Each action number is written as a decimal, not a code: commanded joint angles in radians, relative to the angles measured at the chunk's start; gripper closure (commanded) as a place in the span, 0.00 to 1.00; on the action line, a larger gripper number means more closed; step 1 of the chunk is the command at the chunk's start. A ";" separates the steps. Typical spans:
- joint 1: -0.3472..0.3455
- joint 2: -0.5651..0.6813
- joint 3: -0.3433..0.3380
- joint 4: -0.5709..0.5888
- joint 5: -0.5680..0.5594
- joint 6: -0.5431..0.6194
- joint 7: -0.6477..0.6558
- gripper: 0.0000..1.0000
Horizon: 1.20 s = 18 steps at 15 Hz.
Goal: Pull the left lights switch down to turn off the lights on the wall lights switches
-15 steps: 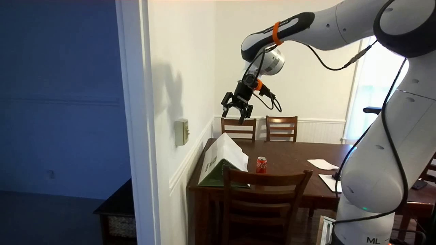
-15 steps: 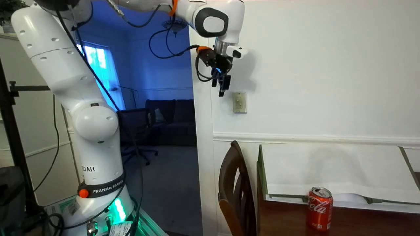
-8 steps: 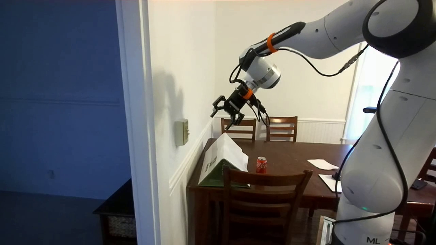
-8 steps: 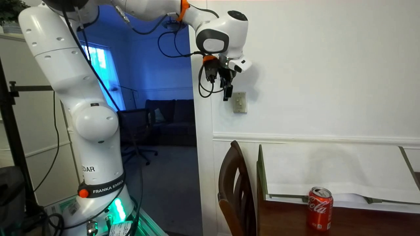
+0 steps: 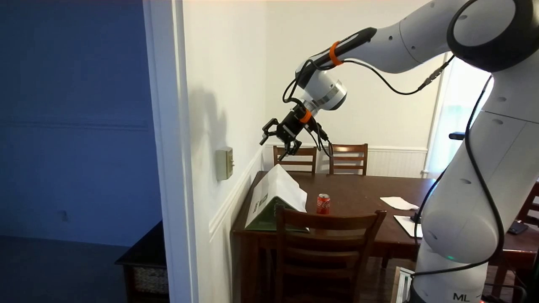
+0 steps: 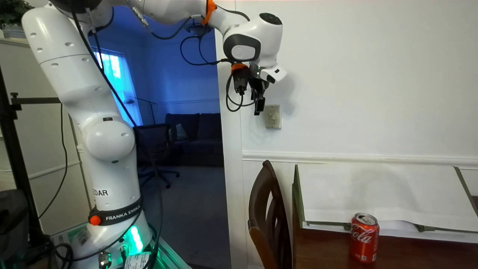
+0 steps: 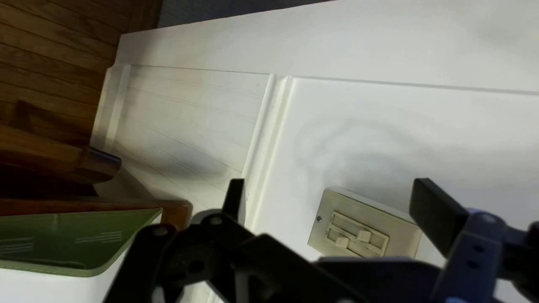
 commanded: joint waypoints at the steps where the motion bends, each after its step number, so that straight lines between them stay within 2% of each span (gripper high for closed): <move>1: -0.001 0.052 0.003 0.010 0.079 0.013 -0.018 0.00; 8: -0.013 0.160 0.002 0.032 0.275 -0.031 -0.072 0.00; 18: -0.026 0.257 0.019 0.069 0.465 -0.018 -0.175 0.00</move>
